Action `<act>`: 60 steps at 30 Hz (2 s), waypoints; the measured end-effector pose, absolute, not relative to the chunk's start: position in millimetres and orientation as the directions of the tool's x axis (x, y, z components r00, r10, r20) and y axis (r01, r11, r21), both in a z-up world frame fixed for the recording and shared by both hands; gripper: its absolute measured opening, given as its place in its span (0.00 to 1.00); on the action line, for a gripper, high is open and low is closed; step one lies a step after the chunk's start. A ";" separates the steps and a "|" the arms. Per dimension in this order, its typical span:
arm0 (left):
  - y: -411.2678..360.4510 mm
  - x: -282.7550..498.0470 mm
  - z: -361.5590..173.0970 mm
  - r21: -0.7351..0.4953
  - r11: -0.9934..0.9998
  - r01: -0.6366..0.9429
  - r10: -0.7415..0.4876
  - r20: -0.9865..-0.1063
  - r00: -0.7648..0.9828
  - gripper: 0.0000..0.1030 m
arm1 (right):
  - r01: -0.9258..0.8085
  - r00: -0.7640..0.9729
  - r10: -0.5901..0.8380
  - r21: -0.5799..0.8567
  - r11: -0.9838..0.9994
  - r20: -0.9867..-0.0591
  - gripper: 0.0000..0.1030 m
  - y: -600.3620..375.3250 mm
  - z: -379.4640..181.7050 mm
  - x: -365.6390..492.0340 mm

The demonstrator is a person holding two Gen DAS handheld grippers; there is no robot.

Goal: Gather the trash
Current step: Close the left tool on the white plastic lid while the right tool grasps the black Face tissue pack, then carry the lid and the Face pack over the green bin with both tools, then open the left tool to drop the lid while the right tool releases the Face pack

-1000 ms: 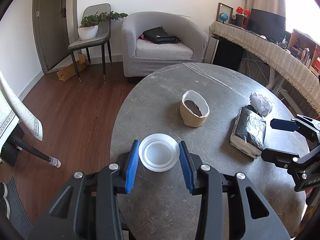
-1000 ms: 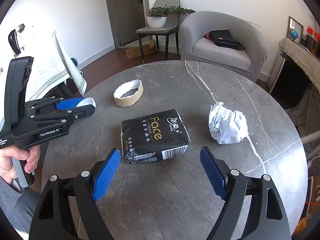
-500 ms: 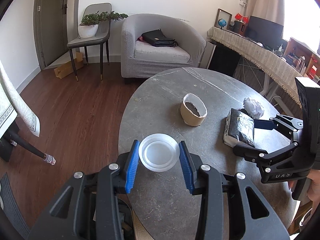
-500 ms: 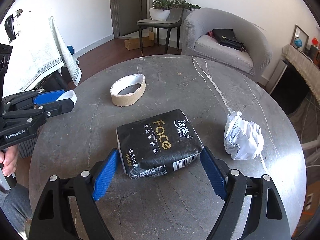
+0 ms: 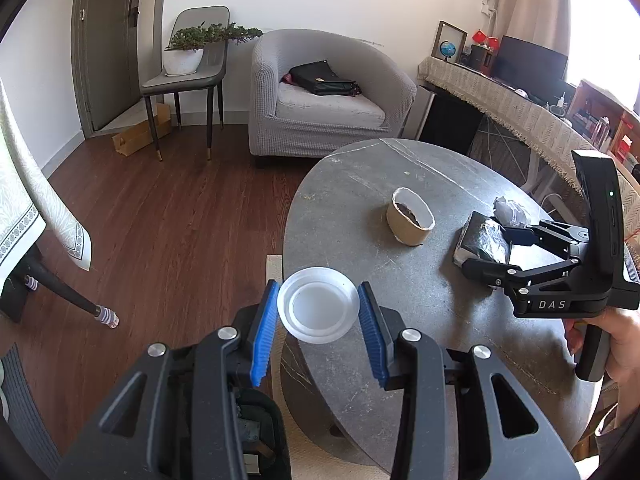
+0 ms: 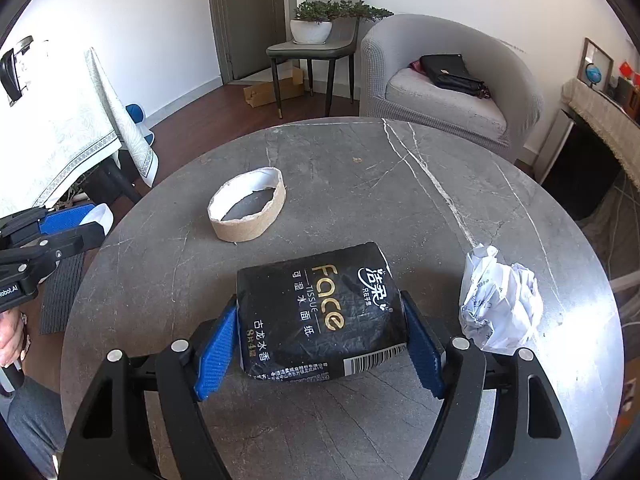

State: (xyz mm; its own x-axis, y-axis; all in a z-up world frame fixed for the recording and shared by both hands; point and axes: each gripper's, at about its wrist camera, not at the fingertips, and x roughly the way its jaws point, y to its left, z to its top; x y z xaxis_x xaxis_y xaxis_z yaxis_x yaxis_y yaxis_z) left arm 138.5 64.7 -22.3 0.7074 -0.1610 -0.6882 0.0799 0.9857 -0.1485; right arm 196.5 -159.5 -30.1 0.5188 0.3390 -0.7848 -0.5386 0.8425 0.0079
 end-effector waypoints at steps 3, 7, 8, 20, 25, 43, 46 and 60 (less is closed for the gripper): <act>70.2 135.8 -21.7 -0.157 0.985 0.073 -0.162 -0.686 0.709 0.41 | -0.529 0.524 0.357 0.033 0.848 -0.774 0.72 -155.5 -23.5 192.1; 79.3 131.7 -21.1 -0.171 0.984 0.060 -0.162 -0.684 0.711 0.41 | -0.524 0.539 0.392 0.067 0.849 -0.746 0.73 -149.4 -12.1 184.7; 81.6 131.0 -21.2 -0.175 0.983 0.056 -0.162 -0.685 0.711 0.41 | -0.527 0.539 0.410 0.084 0.845 -0.736 0.73 -146.7 -9.0 181.8; 117.1 112.7 -41.0 -0.180 0.984 -0.011 -0.124 -0.720 0.683 0.41 | -0.510 0.544 0.560 0.284 0.812 -0.625 0.73 -108.8 -2.2 157.7; 136.2 97.1 -43.0 -0.152 0.988 -0.024 -0.095 -0.724 0.683 0.41 | -0.576 0.513 0.561 0.224 0.786 -0.649 0.73 -71.3 7.1 148.6; 210.5 69.8 -116.5 -0.191 0.967 -0.169 -0.073 -0.842 0.535 0.41 | -0.698 0.407 0.559 0.149 0.701 -0.722 0.73 18.6 -19.0 108.1; 215.3 67.6 -130.2 -0.179 0.967 -0.183 -0.064 -0.861 0.505 0.41 | -0.706 0.383 0.564 0.162 0.690 -0.732 0.73 32.0 -26.9 106.8; 227.5 60.5 -191.1 -0.146 0.968 -0.205 -0.065 -0.932 0.356 0.41 | -0.713 0.379 0.492 0.091 0.695 -0.784 0.73 64.8 -55.1 101.8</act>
State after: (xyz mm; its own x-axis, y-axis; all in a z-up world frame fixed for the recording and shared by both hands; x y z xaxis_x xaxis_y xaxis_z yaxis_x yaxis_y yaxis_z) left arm 60.5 227.5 -191.1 0.3559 -0.0652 -0.9322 -0.2052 0.9678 -0.1460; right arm 101.8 64.8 -55.1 0.3793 0.4918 -0.7838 -0.7129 0.6953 0.0912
